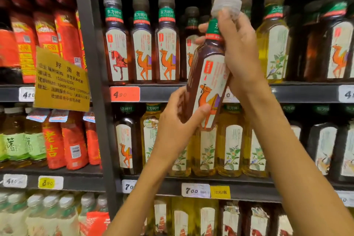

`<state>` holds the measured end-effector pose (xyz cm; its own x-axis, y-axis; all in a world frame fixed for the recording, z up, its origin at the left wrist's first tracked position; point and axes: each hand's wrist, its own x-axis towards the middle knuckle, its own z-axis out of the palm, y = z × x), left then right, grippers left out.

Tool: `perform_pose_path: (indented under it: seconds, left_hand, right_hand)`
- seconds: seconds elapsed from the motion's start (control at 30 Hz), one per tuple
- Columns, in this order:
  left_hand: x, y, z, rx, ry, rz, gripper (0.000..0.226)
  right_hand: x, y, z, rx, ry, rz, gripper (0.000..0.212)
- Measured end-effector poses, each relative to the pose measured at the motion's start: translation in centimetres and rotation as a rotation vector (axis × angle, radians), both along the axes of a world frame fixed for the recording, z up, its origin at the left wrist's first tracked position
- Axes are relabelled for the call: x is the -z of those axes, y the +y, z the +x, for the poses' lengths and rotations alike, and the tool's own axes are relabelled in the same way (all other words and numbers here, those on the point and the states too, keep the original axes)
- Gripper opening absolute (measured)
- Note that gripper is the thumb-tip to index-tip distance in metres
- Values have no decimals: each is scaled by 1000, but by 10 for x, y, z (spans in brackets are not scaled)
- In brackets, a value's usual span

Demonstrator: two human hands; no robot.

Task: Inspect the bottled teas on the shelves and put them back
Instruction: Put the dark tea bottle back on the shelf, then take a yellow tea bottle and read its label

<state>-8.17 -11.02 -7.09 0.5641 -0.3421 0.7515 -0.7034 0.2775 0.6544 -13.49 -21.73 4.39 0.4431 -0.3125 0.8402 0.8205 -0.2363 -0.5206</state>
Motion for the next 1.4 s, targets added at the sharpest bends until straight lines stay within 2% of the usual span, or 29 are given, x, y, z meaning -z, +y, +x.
perform_pose_path:
  seconds: [0.23,0.43,0.6,0.77,0.9,1.0,1.13,1.4]
  left_hand:
    - [-47,-26,34,-125,-134,-95,42]
    - [-50,-39,55,-229,-136,-21,59]
    - [-48,-48,58,-399,-166,-4,61]
    - [-47,-56,51,-703,-292,-50,69]
    - [-51,-57,55,-831,-317,4,66]
    - [-54,-59,60,-897,-339,51,63]
    - [-59,-62,65,-928,-328,68,62]
    - [-61,-62,69,-1015,-393,62,56]
  right_hand:
    - [-48,-3,24,266,-129,-124,34]
    - [-56,-11,50,348,-141,-123,30]
    - [-61,-19,67,435,-124,-205,29]
    - [-67,-25,80,650,-105,-314,43]
    - [-67,-28,85,834,-99,-406,50]
    - [-69,-38,88,1038,-14,-524,55]
    - [-60,-53,83,1024,63,-621,62]
    - [-48,-47,87,1162,-20,-642,62]
